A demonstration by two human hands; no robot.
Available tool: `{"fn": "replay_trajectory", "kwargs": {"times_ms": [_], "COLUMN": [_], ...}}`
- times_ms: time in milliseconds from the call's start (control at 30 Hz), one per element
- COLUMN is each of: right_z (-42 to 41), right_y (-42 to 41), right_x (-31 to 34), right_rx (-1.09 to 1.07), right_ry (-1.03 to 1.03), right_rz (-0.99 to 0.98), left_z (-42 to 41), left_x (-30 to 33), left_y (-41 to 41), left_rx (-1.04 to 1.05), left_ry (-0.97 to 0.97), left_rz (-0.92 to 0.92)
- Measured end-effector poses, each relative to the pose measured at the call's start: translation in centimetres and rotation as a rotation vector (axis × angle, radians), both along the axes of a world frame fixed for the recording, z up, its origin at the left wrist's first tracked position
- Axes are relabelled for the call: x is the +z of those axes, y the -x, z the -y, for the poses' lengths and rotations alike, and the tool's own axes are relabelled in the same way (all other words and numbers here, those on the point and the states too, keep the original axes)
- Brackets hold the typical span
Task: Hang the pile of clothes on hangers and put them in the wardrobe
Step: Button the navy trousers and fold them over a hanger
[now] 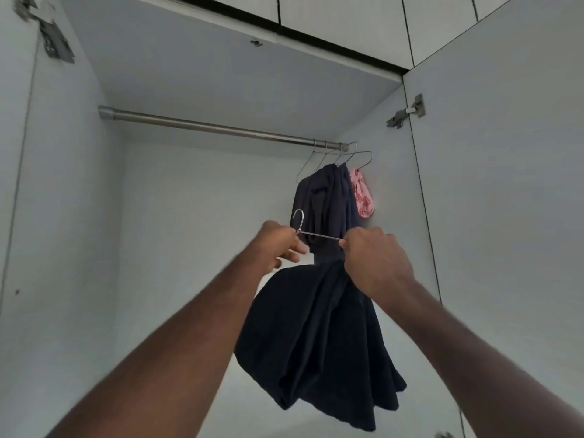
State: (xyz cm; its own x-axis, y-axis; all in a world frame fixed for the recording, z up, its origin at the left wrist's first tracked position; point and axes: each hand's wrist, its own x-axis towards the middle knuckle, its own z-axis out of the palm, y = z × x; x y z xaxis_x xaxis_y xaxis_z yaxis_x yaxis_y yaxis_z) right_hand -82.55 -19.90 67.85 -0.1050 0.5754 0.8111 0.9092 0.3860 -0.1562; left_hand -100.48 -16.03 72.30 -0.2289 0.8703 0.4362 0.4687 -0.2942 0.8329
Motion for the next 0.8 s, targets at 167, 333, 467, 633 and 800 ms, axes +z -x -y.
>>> {"fn": "replay_trajectory", "kwargs": {"times_ms": [167, 333, 467, 633, 800], "right_z": [-7.9, -13.5, -17.0, -20.1, -23.4], "right_y": [1.5, 3.4, 5.2, 7.1, 8.0], "right_x": [5.1, 11.6, 17.0, 21.2, 23.5], "right_rx": [0.091, 0.212, 0.221, 0.207, 0.172], "right_ry": [-0.100, -0.205, -0.247, -0.259, -0.304], "right_rz": [-0.110, -0.209, -0.250, -0.292, -0.336], "left_z": [-4.0, -8.4, -11.0, -15.0, -18.8], "left_x": [2.8, 4.5, 6.2, 8.1, 10.2], "left_y": [6.2, 10.4, 12.6, 14.2, 14.7], "left_rx": [0.156, 0.219, 0.319, 0.361, 0.354], "left_ry": [-0.137, -0.072, -0.196, -0.249, -0.335], "left_rz": [-0.475, -0.662, -0.588, -0.531, -0.508]}}
